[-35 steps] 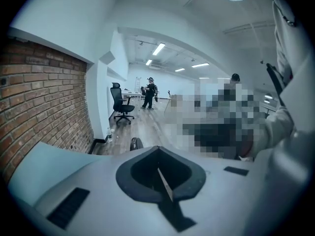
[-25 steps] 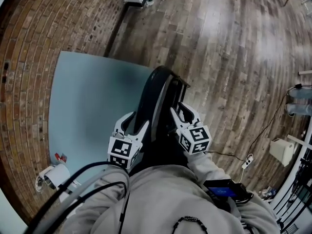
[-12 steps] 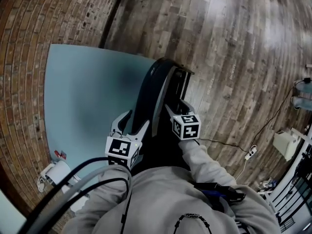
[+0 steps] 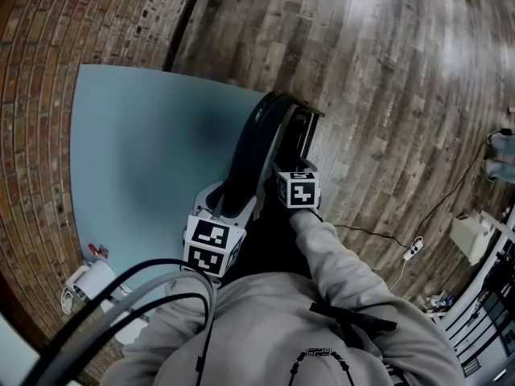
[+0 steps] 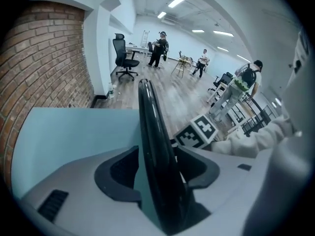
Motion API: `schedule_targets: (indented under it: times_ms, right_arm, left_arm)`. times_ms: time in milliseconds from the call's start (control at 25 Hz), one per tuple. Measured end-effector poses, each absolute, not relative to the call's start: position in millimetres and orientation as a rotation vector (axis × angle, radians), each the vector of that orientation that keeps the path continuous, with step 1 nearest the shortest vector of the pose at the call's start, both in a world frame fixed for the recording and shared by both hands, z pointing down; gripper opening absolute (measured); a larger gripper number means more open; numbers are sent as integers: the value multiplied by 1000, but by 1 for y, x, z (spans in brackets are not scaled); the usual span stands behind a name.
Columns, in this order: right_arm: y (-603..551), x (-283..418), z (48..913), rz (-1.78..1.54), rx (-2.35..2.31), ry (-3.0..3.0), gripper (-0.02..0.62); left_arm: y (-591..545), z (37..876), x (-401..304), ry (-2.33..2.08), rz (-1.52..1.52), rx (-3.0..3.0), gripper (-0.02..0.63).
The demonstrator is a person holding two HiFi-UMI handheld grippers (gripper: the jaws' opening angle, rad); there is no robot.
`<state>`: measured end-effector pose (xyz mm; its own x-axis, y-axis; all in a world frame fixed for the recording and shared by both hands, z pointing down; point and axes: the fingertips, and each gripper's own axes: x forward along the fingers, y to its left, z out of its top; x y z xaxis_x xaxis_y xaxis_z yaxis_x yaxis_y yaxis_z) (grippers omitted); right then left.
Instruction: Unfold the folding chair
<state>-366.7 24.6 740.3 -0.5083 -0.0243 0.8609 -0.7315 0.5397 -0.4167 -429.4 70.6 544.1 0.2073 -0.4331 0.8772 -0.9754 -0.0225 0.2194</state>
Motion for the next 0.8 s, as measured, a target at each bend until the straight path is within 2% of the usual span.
schedule_targets:
  times_ms: [40,120,200,240,280,320,520,800]
  right_arm:
    - [27,-367,747,1035,616,-1876,265]
    - [32,-370,758,1065,610,-1827,264]
    - [36,-375,763,1109,592,-1799,258]
    - [37,-378,762,1139,579,-1791,246]
    - [37,-381,761,1162,564,-1784,196]
    - [36,-382,760,1171,556,-1776,175]
    - [33,-378,759,1199,585,-1772,146]
    - [36,-366,749,1260,571,-1771,140]
  left_arm:
    - [71,547,-425,-1331,782,1601,233]
    - [71,550,-419,-1300,782,1584,124]
    - [71,550,-420,-1302,764,1565,89]
    - [71,550,-420,-1303,756,1561,86]
    - [71,550,-421,-1302,750,1559,83]
    - [71,550,-421,-1300,744,1558,80]
    - [70,548,-418,-1283,687,1546,75]
    - [73,541,-398,-1283,729,1574,78]
